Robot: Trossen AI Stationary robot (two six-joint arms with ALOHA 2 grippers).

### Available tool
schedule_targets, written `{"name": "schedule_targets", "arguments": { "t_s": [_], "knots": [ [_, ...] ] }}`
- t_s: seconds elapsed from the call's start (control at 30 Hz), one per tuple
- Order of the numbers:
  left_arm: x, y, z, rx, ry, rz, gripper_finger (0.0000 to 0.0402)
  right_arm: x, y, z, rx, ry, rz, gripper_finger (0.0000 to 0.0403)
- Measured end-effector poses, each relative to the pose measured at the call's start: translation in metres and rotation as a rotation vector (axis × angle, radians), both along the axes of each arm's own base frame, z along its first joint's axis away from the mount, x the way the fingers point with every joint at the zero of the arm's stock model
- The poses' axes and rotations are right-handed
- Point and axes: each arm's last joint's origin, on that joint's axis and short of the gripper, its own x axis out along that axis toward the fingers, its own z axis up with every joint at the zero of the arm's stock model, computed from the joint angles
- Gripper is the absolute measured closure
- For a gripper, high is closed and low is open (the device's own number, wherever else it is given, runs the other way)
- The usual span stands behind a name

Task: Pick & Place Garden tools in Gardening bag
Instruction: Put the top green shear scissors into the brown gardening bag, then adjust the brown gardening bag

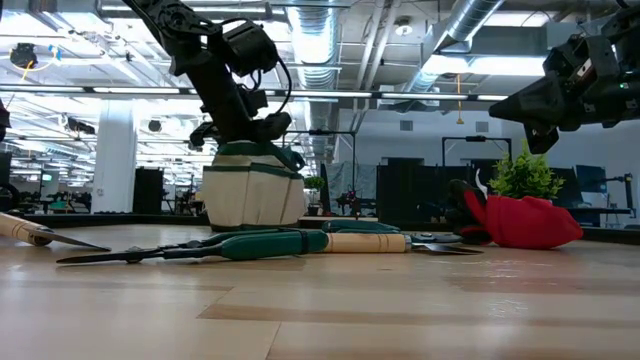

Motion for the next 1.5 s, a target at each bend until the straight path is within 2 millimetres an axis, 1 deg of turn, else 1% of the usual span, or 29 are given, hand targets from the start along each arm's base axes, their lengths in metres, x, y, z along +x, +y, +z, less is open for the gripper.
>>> {"name": "schedule_targets", "arguments": {
  "t_s": [0.13,0.3,0.6,0.73,0.83,1.0,1.17,1.33,1.43,1.5],
  "knots": [
    [0.0,0.0,0.0,0.001,-0.001,0.0,0.036,0.0,0.0,0.0,0.0,0.0,0.0,0.0403],
    [0.0,0.0,0.0,0.003,-0.006,0.0,0.0349,0.0,0.0,0.0,0.0,0.0,0.0,0.0403],
    [0.0,0.0,0.003,0.011,-0.015,0.003,0.03,0.0,0.0,0.0,0.0,0.0,0.0,0.0403],
    [-0.003,-0.001,0.012,0.022,-0.049,0.0,0.0283,0.0,0.0,0.0,0.0,0.0,0.0,0.0403],
    [-0.008,-0.004,0.027,0.036,-0.1,-0.006,0.028,0.0,0.0,0.0,0.0,0.0,0.0,0.0403],
    [-0.019,-0.014,0.055,0.022,-0.215,-0.075,0.0296,0.0,0.0,0.0,0.0,0.0,0.0,0.0403],
    [-0.027,-0.031,0.075,0.072,-0.232,-0.187,0.0321,0.0,0.0,0.0,0.0,0.0,0.0,0.0403],
    [-0.035,-0.051,0.087,0.115,-0.183,-0.305,0.036,0.001,0.0,-0.001,0.015,0.013,0.0,0.0403],
    [-0.044,-0.061,0.092,0.122,-0.164,-0.323,0.0389,0.002,0.0,-0.003,0.064,0.03,-0.004,0.0403],
    [-0.05,-0.065,0.094,0.133,-0.137,-0.315,0.0397,0.003,-0.001,-0.004,0.089,0.038,-0.007,0.0403]
  ]
}}
